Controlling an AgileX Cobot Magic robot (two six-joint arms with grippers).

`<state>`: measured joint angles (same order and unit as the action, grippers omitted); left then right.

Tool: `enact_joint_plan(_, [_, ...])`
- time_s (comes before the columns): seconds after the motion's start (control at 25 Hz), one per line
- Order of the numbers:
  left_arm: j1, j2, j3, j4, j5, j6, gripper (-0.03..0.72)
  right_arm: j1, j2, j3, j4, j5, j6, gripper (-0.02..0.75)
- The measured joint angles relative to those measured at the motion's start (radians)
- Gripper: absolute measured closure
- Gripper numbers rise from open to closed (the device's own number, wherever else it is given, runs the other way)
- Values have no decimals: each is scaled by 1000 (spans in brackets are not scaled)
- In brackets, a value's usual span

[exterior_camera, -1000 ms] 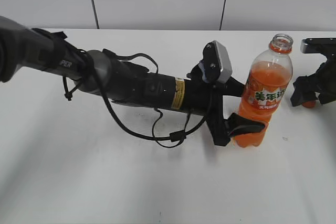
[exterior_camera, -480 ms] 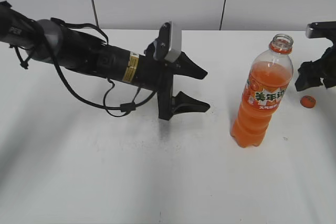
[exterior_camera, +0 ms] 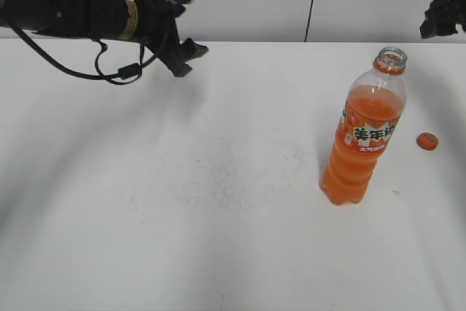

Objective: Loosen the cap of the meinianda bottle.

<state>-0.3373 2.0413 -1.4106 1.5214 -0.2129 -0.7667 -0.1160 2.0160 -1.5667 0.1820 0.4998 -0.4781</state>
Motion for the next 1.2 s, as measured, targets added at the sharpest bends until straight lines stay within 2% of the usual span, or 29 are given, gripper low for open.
enact_joint_plan(0.12, [32, -21, 0, -84, 193, 0, 164, 0, 0, -79, -5, -1, 0, 141])
enact_joint_plan(0.24, [70, -47, 0, -274, 370, 1, 192, 0, 0, -141, -6, 8, 6, 141])
enact_joint_plan(0.32, [100, -67, 0, -421, 473, 60, 209, 0, 0, -180, -6, 48, 34, 141])
enact_joint_plan(0.4, [138, -91, 0, -601, 571, 186, 217, 0, 0, -218, -11, 116, 64, 141])
enact_joint_plan(0.56, [223, -139, -25, -968, 759, 581, 221, 0, 0, -295, -27, 314, 95, 141])
enact_joint_plan(0.64, [272, -150, -86, -1141, 914, 757, 221, 0, 0, -348, -30, 421, 111, 143])
enact_joint_plan(0.72, [331, -153, -180, -1287, 1072, 872, 221, 0, 0, -404, -32, 536, 127, 143])
enact_joint_plan(0.8, [380, -154, -268, -1369, 1224, 914, 221, 0, 0, -467, -34, 637, 137, 148])
enact_joint_plan(0.92, [431, -160, -381, -1417, 1377, 935, 229, 0, -8, -535, -38, 698, 152, 169])
enact_joint_plan(1.2, [469, -278, -424, -1443, 1430, 942, 235, 0, -146, -526, -38, 712, 167, 208])
